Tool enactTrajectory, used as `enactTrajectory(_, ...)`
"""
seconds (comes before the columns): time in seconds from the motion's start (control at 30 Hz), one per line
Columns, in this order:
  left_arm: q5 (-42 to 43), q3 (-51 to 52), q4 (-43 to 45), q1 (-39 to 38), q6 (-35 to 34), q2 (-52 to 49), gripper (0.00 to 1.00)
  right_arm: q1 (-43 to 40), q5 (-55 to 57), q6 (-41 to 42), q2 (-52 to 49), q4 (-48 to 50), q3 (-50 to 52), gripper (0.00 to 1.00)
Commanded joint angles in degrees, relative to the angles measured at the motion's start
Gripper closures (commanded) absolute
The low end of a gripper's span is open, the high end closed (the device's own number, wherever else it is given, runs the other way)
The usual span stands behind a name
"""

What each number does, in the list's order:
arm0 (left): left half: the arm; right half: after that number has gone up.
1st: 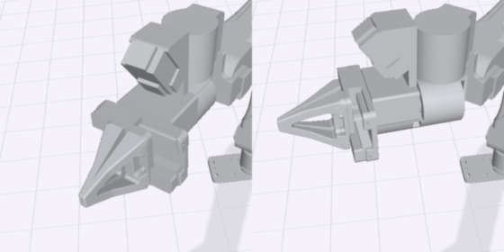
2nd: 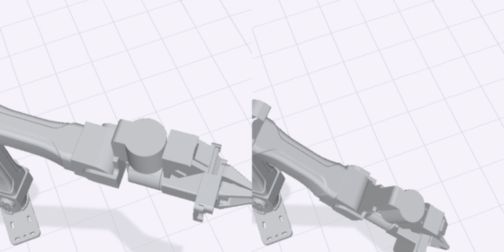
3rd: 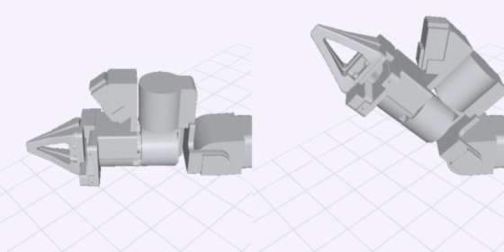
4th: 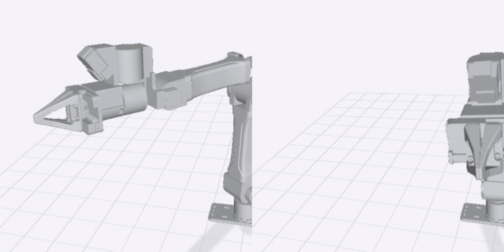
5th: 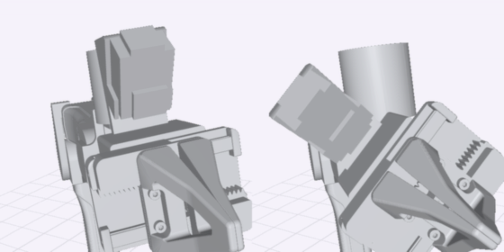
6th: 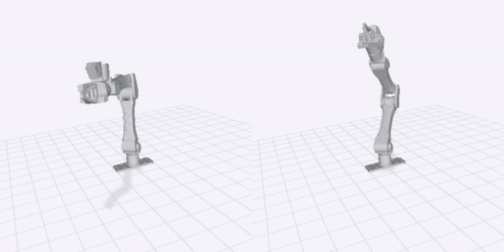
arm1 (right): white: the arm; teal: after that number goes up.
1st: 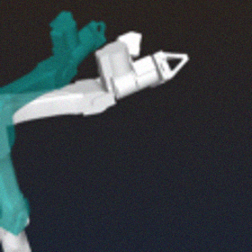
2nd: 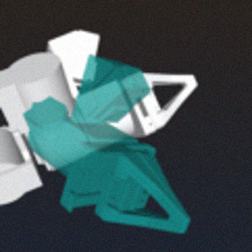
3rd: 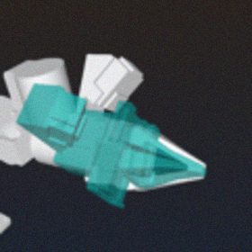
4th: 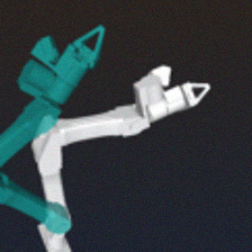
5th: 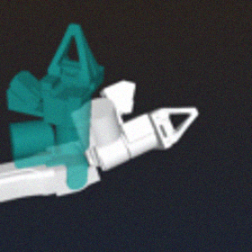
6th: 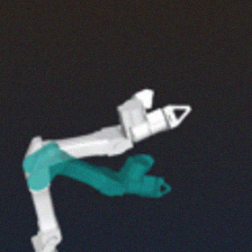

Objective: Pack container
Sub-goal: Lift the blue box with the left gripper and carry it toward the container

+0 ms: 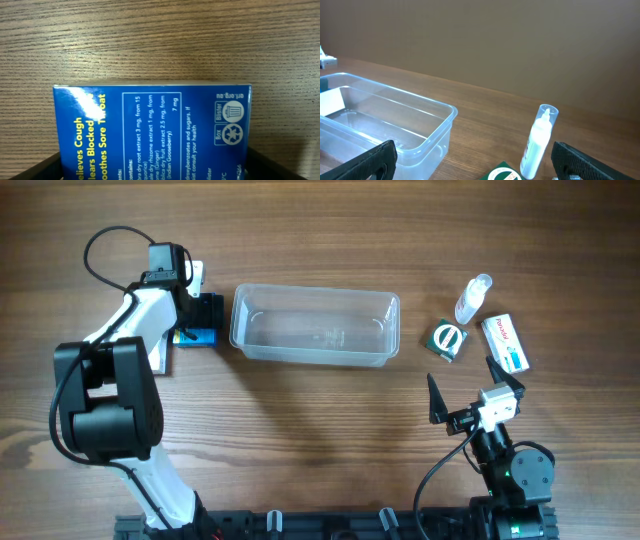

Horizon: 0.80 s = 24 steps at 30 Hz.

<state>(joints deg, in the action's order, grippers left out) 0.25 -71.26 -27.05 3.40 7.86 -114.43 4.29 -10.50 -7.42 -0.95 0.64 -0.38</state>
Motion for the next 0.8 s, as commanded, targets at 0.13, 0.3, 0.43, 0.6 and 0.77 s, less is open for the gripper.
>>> enactTrajectory(0.13,-0.8,0.1,-0.3,0.4,0.3,-2.6,0.28,-0.2,-0.8,-0.5,0.2,0.2,0.1,0.0)
enactTrajectory(0.3,-1.1,-0.2,-0.5,0.4,0.3,-1.6,0.25,-0.2,-0.8,-0.5,0.2,0.2,0.1,0.0)
enactTrajectory(0.43,-1.7,-0.4,-1.0,0.4,0.3,2.0,0.22,-0.2,-0.8,-0.5,0.2,0.2,0.1,0.0)
enactTrajectory(0.6,-1.7,-0.4,-2.4,0.4,0.3,7.8,0.23,-0.2,-0.8,-0.5,0.2,0.2,0.1,0.0)
enactTrajectory(0.77,-1.6,-0.4,-5.3,0.3,-1.4,12.8,0.23,-0.2,-0.8,-0.5,0.2,0.2,0.1,0.0)
